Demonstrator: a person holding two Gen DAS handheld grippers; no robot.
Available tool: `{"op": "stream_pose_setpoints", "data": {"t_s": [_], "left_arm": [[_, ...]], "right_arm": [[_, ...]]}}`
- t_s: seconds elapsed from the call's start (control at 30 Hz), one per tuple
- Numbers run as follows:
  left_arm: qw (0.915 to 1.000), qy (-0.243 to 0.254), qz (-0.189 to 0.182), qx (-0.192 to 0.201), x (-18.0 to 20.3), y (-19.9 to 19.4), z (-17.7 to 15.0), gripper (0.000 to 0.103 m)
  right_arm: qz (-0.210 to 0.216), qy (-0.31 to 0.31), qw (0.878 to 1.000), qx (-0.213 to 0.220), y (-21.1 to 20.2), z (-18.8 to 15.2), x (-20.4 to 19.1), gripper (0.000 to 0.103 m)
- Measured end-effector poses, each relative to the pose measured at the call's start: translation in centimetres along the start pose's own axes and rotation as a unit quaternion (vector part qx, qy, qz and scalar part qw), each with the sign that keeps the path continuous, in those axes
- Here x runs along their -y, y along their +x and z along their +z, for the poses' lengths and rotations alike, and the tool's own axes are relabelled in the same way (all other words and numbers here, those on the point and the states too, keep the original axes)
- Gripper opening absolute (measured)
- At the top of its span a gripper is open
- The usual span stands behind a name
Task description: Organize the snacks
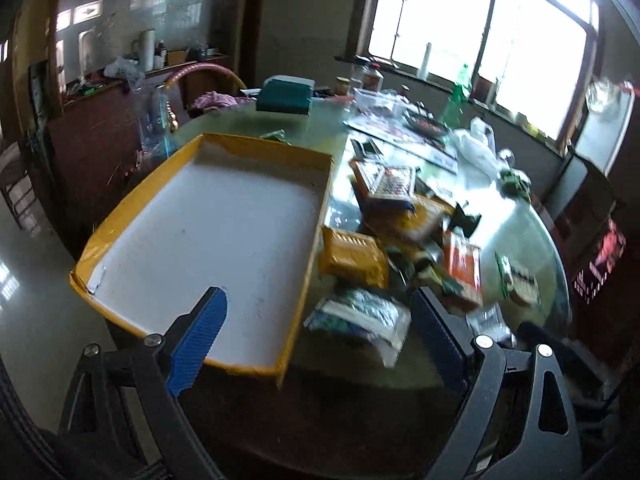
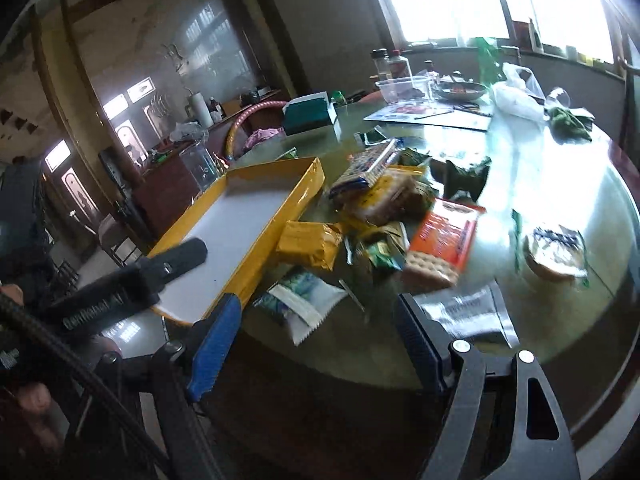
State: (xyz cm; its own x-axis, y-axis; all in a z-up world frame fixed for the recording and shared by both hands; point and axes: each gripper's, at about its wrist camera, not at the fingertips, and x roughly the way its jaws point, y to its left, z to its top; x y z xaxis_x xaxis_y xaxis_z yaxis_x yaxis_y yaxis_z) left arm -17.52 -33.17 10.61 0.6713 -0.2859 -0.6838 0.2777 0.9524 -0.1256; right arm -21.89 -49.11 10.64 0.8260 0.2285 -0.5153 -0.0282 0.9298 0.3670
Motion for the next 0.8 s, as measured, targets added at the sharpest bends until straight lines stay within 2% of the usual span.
{"op": "stream_pose_setpoints", "data": {"t_s": [0.17, 0.3, 0.57, 0.8], "left_arm": [[0.9993, 0.03, 0.021, -0.01, 0.9, -0.8, -2.0, 0.093], [0.9992, 0.035, 0.012, -0.015, 0.5, -1.3, -3.1, 0.093], [0.9986, 0.049, 0.004, -0.019, 0.7, -1.1, -4.0, 0.093], [0.9983, 0.055, 0.0, -0.021, 0.4, -1.1, -4.3, 0.093]], "right_arm": [[-0.025, -0.005, 1.0, 0.0, -3.2, -1.9, -1.4, 0.079], [-0.03, 0.005, 0.999, -0.01, -4.1, -3.6, -1.9, 0.079], [-0.045, 0.02, 0.999, -0.017, -4.0, -4.6, -0.3, 0.079], [-0.044, 0.017, 0.999, -0.024, -3.3, -4.9, -0.7, 0.079]]}}
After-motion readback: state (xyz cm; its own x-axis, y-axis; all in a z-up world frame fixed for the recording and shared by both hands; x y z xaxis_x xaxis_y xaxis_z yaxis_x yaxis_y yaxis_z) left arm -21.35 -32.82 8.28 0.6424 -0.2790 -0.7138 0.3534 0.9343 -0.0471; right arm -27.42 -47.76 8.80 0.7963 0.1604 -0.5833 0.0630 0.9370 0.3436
